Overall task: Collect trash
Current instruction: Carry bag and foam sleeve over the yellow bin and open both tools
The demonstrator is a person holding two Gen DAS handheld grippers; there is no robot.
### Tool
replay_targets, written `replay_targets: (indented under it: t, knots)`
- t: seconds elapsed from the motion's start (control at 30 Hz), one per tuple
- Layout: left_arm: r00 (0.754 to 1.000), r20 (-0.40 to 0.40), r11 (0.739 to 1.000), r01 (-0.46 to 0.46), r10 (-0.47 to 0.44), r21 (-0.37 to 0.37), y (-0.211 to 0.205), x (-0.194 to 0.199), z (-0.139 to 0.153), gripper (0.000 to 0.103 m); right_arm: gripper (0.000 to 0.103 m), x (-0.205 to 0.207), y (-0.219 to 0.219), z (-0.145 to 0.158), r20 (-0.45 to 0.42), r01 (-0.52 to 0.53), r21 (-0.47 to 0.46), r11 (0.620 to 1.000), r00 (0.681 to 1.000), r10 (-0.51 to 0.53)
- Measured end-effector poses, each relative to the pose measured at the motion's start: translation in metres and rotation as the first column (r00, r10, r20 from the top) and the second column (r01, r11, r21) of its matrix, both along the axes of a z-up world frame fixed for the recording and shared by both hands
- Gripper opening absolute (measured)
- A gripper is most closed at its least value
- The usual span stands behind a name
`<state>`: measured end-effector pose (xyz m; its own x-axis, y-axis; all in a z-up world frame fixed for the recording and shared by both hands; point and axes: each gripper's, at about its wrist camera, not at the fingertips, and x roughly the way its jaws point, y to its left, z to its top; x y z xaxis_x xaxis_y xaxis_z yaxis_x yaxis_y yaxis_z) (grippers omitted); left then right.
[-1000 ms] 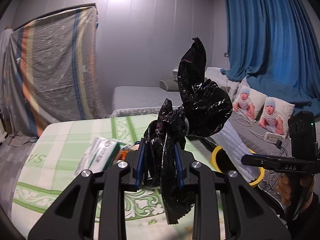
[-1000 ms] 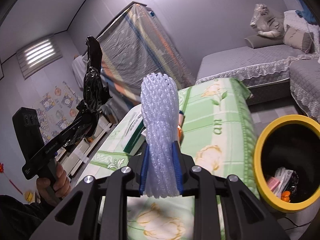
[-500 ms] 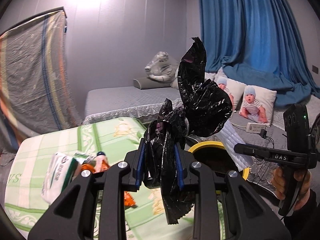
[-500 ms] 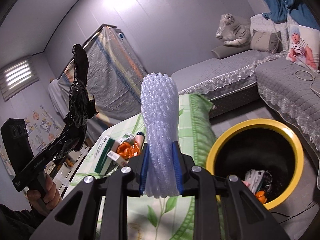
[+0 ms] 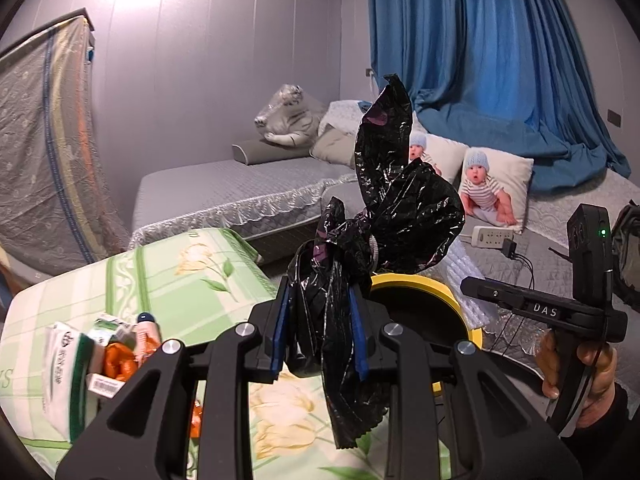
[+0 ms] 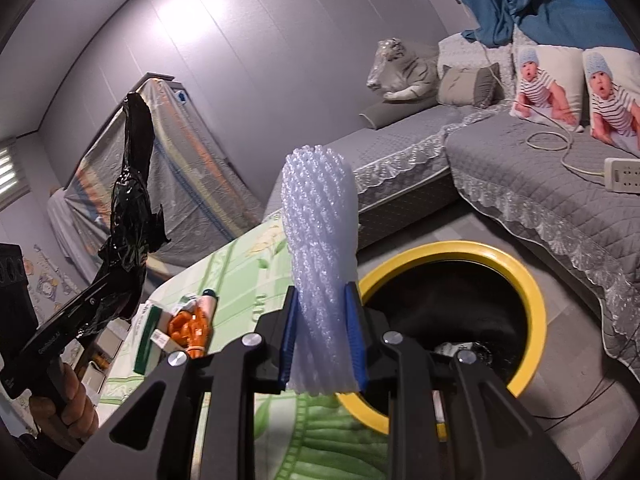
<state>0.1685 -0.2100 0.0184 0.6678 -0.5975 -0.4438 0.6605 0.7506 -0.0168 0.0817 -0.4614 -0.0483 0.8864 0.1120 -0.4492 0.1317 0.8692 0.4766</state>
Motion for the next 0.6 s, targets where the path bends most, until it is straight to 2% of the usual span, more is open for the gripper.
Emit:
replay_targets:
  t: [0.3, 0.43, 0.6]
  knots:
    - [0.999, -0.044, 0.999, 0.03, -0.028, 0.029, -0.043, 0.019, -0.027, 0.025, 0.022, 0.004, -0.026, -0.032, -0.063, 0.091, 0.046, 0.995, 0.994, -0.088]
    - [0.995, -0.094, 0.998, 0.048, -0.045, 0.029, -0.061, 0.033, -0.044, 0.025, 0.022, 0.007, -0.038, -0.048, -0.102, 0.139, 0.046, 0.989, 0.986, -0.134]
    - [0.986, -0.16, 0.996, 0.067, -0.056, 0.063, -0.088, 0.053, -0.069, 0.025, 0.022, 0.008, -0.05, -0.065, -0.147, 0.193, 0.061, 0.979, 0.972, -0.182]
